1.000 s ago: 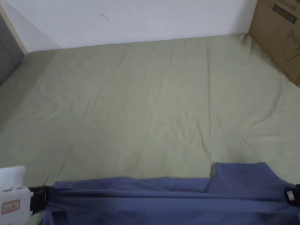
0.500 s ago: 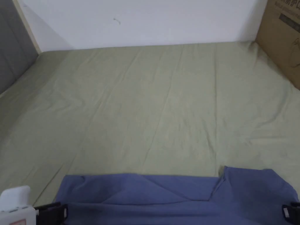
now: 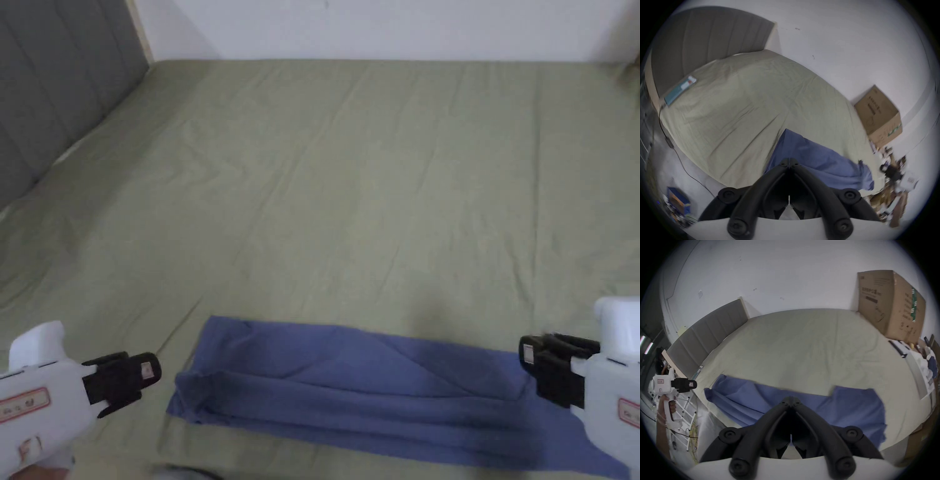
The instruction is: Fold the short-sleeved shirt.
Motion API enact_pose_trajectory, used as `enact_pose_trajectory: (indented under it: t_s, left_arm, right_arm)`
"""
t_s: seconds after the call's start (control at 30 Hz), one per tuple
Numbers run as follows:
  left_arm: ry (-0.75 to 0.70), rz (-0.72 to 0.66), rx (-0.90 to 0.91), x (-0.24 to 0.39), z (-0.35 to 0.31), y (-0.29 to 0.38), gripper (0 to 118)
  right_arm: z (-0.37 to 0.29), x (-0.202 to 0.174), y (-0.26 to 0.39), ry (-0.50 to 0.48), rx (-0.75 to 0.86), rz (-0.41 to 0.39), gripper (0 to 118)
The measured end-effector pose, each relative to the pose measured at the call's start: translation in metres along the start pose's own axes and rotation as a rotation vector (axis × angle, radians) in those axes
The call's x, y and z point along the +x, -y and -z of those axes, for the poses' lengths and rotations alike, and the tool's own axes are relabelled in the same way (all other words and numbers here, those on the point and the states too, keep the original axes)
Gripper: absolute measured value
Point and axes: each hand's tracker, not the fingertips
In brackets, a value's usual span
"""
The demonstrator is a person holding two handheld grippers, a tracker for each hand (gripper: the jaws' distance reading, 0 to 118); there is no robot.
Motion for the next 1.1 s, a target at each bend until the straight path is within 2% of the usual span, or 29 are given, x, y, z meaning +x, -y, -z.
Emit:
enact_pose_trajectory:
  t_s: [0.03,0.07,0.17,0.2,0.27,0.37,0.47,0.53,0.67,0.7,0.73,0.77,0.8,0.87,1.0,1.1]
  left_arm:
    - [0.04,-0.054,-0.009,-0.01,0.003,-0.002,0]
    - [0.057,-0.103,-0.019,-0.024,0.007,-0.01,11]
    - [0.084,-0.175,-0.068,-0.044,0.024,-0.012,68]
    - [0.115,-0.19,-0.08,-0.046,0.031,-0.009,76]
    - [0.173,-0.217,-0.124,-0.052,0.047,-0.005,81]
    - [0.169,-0.216,-0.203,-0.05,0.071,0.003,81]
    - [0.149,-0.23,-0.215,-0.051,0.088,0.011,81]
    - [0.19,-0.251,-0.193,-0.052,0.086,0.01,81]
    - [0.245,-0.368,-0.186,-0.057,0.085,0.013,78]
    - [0.243,-0.35,-0.188,-0.057,0.086,0.013,69]
    - [0.226,-0.328,-0.2,-0.067,0.093,0.009,48]
    - [0.156,-0.283,-0.235,-0.066,0.098,0.011,15]
    - [0.139,-0.276,-0.26,-0.064,0.102,0.013,10]
    - [0.174,-0.3,-0.233,-0.06,0.096,0.011,10]
    - [0.094,-0.15,-0.223,-0.041,0.084,-0.002,10]
    - [0.12,-0.053,-0.18,-0.007,0.064,-0.012,10]
  right_arm:
    - [0.006,-0.005,0.001,-0.017,-0.017,0.011,0]
    - [0.013,-0.009,0.002,-0.033,-0.031,0.017,0]
    - [0.026,-0.018,0.006,-0.06,-0.067,0.032,0]
    - [0.028,-0.019,0.007,-0.068,-0.08,0.034,0]
    - [0.032,-0.023,0.01,-0.064,-0.096,0.028,0]
    - [0.034,-0.024,0.012,-0.045,-0.128,0.007,0]
    - [0.034,-0.022,0.014,-0.03,-0.141,-0.001,0]
    - [0.032,-0.02,0.014,-0.026,-0.149,0.001,0]
    - [0.033,-0.016,0.016,-0.024,-0.161,0.021,0]
    - [0.034,-0.015,0.017,-0.021,-0.163,0.03,0]
    - [0.034,-0.014,0.018,-0.021,-0.166,0.038,0]
    - [0.034,-0.014,0.019,-0.025,-0.171,0.05,0]
    - [0.033,-0.013,0.02,-0.031,-0.173,0.06,0]
    - [0.031,-0.011,0.022,-0.035,-0.175,0.069,0]
    - [0.024,-0.003,0.024,-0.024,-0.158,0.076,0]
    - [0.018,0.004,0.023,-0.022,-0.118,0.098,0]
